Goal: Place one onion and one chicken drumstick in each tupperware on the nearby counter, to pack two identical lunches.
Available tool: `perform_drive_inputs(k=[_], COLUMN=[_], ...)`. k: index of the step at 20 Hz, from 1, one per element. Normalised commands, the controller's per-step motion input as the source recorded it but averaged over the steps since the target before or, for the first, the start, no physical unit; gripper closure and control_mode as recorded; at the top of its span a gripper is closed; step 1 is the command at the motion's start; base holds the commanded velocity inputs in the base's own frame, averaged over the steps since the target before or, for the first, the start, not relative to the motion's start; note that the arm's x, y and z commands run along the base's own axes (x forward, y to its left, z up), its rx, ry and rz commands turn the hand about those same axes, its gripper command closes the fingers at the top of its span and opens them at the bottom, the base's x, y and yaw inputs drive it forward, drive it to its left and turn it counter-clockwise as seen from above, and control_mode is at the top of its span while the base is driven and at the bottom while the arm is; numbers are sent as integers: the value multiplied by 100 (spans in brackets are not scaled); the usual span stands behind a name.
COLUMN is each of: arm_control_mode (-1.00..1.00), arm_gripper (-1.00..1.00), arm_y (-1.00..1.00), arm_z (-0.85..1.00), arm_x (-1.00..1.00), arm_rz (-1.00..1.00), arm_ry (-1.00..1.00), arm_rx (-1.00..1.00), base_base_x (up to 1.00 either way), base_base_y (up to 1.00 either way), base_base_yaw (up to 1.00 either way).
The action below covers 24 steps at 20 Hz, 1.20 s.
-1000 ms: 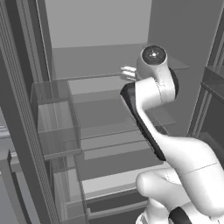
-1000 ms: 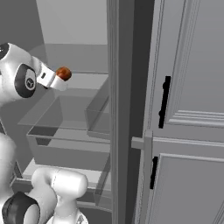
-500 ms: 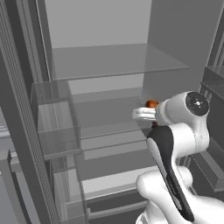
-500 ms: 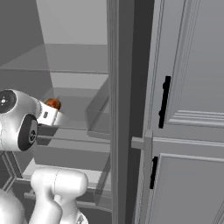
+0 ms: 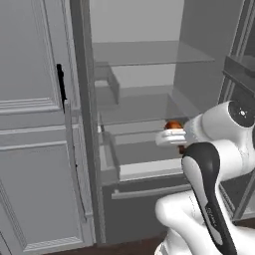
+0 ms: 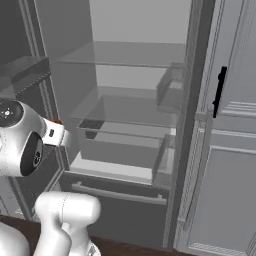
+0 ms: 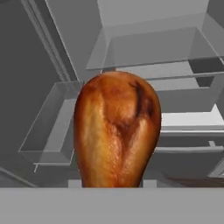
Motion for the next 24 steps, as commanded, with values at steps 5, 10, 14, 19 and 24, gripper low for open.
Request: perform_drive_inputs(k=[5,10,14,19,24], arm_control_mode=[100,100,100,100,100], arm_gripper=[100,100,100,100,100], arm_y=[0,0,0,0,0], arm_z=[0,0,0,0,0], arm_x=[0,0,0,0,0], arm_rz=[0,0,0,0,0], arm_ry=[0,0,0,0,0], arm_rx=[0,0,0,0,0], base_base_x=[-99,-35,31,96,100], base_base_y=[84,98,77,20,5], base_base_yaw=[23,49,62,50,35])
